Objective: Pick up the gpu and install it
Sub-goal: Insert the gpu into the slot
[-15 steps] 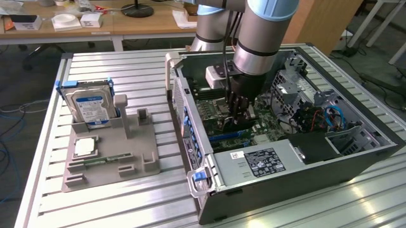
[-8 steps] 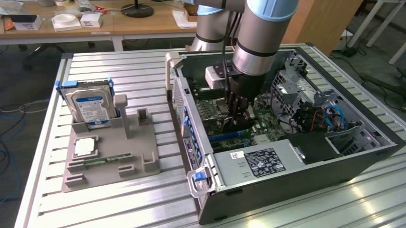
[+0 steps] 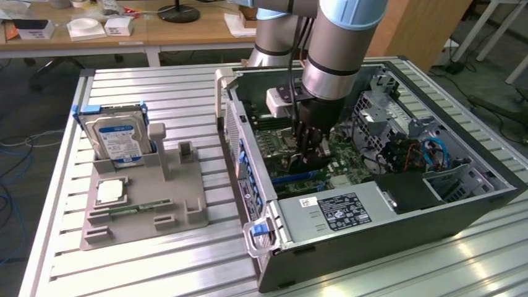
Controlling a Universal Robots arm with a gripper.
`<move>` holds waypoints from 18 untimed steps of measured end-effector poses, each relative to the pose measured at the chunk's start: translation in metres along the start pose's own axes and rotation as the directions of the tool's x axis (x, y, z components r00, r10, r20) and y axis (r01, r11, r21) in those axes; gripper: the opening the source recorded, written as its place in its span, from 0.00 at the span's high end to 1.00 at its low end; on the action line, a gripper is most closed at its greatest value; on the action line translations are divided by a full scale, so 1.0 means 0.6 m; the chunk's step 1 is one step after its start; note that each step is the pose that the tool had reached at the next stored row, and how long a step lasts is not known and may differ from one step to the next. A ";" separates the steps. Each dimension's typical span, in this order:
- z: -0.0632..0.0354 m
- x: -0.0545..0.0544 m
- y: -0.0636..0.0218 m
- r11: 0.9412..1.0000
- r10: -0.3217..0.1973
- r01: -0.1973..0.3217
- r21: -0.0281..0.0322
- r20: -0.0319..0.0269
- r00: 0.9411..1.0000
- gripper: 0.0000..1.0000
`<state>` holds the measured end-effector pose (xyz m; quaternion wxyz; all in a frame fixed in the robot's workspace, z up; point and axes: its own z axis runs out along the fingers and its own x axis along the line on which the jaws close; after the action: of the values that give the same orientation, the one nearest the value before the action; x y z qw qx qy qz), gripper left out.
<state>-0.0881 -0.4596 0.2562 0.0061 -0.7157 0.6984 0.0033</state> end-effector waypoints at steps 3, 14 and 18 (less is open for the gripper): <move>0.003 0.000 0.000 1.000 0.000 0.000 0.000 0.000 1.000 0.74; 0.010 0.000 0.005 1.000 0.000 0.000 0.000 0.000 1.000 0.74; 0.010 0.000 0.005 1.000 0.000 0.000 0.000 0.000 1.000 0.74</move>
<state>-0.0914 -0.4596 0.2500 0.0061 -0.7157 0.6984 0.0033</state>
